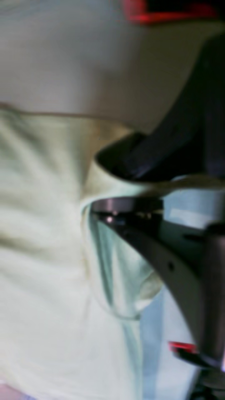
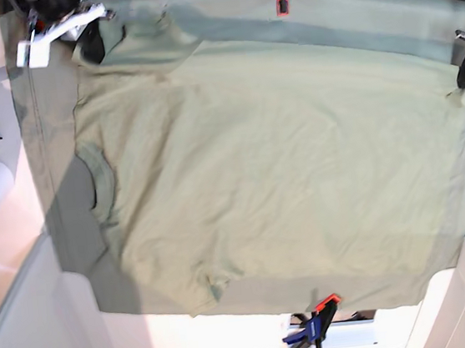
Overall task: Fold the T-shirt properly
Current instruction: 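Lift the shoulder edge with both grippers and fold it over the body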
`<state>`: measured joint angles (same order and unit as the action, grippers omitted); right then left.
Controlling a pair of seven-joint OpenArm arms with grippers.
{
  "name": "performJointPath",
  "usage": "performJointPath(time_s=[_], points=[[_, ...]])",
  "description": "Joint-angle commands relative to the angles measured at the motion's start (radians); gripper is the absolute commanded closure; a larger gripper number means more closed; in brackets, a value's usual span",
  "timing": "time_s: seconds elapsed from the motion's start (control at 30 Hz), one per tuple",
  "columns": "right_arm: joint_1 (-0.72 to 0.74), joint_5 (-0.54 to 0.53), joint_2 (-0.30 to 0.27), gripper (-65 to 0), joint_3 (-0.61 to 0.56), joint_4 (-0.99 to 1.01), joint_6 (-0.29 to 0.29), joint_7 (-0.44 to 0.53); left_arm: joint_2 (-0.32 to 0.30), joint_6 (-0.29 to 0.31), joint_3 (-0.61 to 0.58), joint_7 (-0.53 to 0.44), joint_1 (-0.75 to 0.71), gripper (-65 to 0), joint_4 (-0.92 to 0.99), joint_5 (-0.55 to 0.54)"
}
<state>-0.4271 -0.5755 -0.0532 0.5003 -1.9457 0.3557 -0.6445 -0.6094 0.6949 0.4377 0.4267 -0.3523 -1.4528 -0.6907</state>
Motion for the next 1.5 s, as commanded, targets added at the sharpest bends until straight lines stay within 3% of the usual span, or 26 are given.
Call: performJointPath(time_s=[0.0, 0.17, 0.4, 0.57, 0.73, 0.77, 0.83, 0.87, 0.93, 1.0, 1.17, 1.23, 1.47], points=[[0.042, 0.005, -0.014, 0.0, 0.008, -0.002, -0.008, 0.045, -0.027, 0.003, 0.013, -0.034, 0.036, 0.0, -0.011, 0.003], [0.251, 0.039, -0.03, 0.0, 0.002, 0.106, -0.008, 0.05, -0.04, 0.003, -0.077, -0.053, 0.176, 0.0, 0.059, 0.038], [0.476, 0.1, -0.063, 0.0, -0.047, 0.323, -0.007, 0.062, -0.038, 0.003, -0.311, -0.204, 0.447, 0.0, 0.342, 0.199], [0.57, 0.128, -0.065, 0.0, -0.096, 0.455, -0.007, 0.069, -0.039, 0.003, -0.332, -0.218, 0.583, 0.0, 0.492, 0.195], [0.613, 0.161, -0.06, 0.0, -0.141, 0.514, -0.007, 0.069, -0.038, 0.003, -0.335, -0.217, 0.606, 0.0, 0.511, 0.195], [0.616, 0.166, -0.06, 0.0, -0.146, 0.521, -0.007, 0.069, -0.038, 0.003, -0.335, -0.218, 0.603, -0.8, 0.512, 0.195], [0.618, 0.168, -0.06, 0.0, -0.154, 0.531, -0.008, 0.069, -0.039, 0.003, -0.335, -0.217, 0.6, -13.7, 0.512, 0.195], [0.617, 0.168, -0.06, -5.3, -0.154, 0.531, -0.008, 0.068, -0.039, 0.003, -0.335, -0.211, 0.599, -20.9, 0.512, 0.195], [0.617, 0.168, -0.06, -26.7, -0.154, 0.53, -0.008, 0.055, -0.039, 0.003, -0.335, -0.149, 0.6, -33.8, 0.512, 0.182], [0.617, 0.167, -0.06, -39.1, -0.151, 0.521, -0.008, 0.033, -0.039, 0.003, -0.334, -0.085, 0.599, -37.1, 0.512, 0.111], [0.592, 0.119, -0.06, -40.0, -0.082, 0.404, -0.008, -0.123, -0.043, 0.003, -0.248, 0.106, 0.587, -37.1, 0.51, -0.087], [0.55, 0.119, -0.06, -40.0, -0.024, 0.338, -0.011, -0.138, -0.048, 0.003, -0.195, 0.168, 0.559, -37.1, 0.495, -0.194], [0.427, 0.071, -0.06, -40.0, 0.171, 0.32, -0.02, -0.108, -0.05, 0.003, -0.057, 0.183, 0.412, -37.1, 0.402, -0.271]])
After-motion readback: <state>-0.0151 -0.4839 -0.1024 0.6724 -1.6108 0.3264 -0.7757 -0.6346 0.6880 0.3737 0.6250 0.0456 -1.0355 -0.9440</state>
